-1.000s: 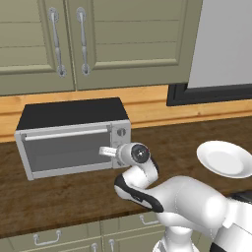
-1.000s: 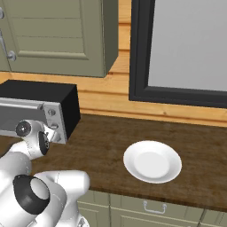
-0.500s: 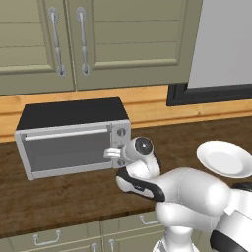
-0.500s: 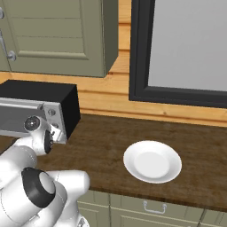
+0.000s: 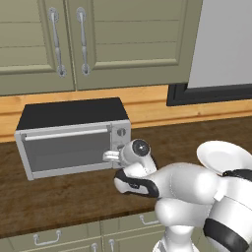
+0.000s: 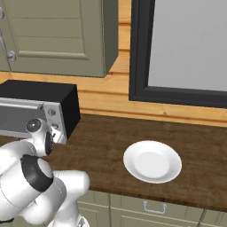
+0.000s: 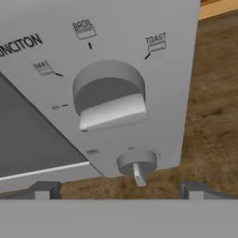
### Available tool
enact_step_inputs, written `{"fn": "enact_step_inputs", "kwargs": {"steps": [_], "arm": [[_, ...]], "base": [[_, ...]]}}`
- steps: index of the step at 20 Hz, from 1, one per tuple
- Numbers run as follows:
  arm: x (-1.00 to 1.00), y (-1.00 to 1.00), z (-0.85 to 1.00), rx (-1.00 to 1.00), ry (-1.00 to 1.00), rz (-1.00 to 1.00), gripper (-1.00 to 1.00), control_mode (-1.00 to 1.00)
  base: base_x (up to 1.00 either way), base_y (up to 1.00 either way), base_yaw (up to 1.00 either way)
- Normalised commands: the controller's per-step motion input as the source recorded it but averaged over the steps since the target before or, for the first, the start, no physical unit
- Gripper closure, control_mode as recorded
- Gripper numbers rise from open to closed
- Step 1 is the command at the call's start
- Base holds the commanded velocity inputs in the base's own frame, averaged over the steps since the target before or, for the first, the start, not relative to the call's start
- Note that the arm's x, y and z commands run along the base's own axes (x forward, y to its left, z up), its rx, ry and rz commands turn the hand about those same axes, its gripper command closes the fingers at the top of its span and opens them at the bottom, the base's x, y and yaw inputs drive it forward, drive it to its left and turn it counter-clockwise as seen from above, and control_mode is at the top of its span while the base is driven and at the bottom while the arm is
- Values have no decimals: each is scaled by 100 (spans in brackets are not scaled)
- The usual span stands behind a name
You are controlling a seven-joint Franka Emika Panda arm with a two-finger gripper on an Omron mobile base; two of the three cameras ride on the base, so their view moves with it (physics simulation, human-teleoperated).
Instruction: Pick up the kebab skewer and baguette bread, and place them inside the toaster oven. Close the toaster oven door and start by setting the timer.
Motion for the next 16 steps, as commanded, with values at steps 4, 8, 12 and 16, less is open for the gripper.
{"fn": "enact_step_inputs", "kwargs": {"steps": [4, 8, 12, 16], "arm": [[16, 0, -36, 0, 0, 1, -100, -100], [17, -1, -27, 0, 0, 1, -100, -100], [9, 0, -16, 0, 0, 0, -100, -100], [3, 0, -8, 0, 0, 0, -100, -100]], "base": [[0, 0, 0], [0, 0, 0], [0, 0, 0], [0, 0, 0]]}}
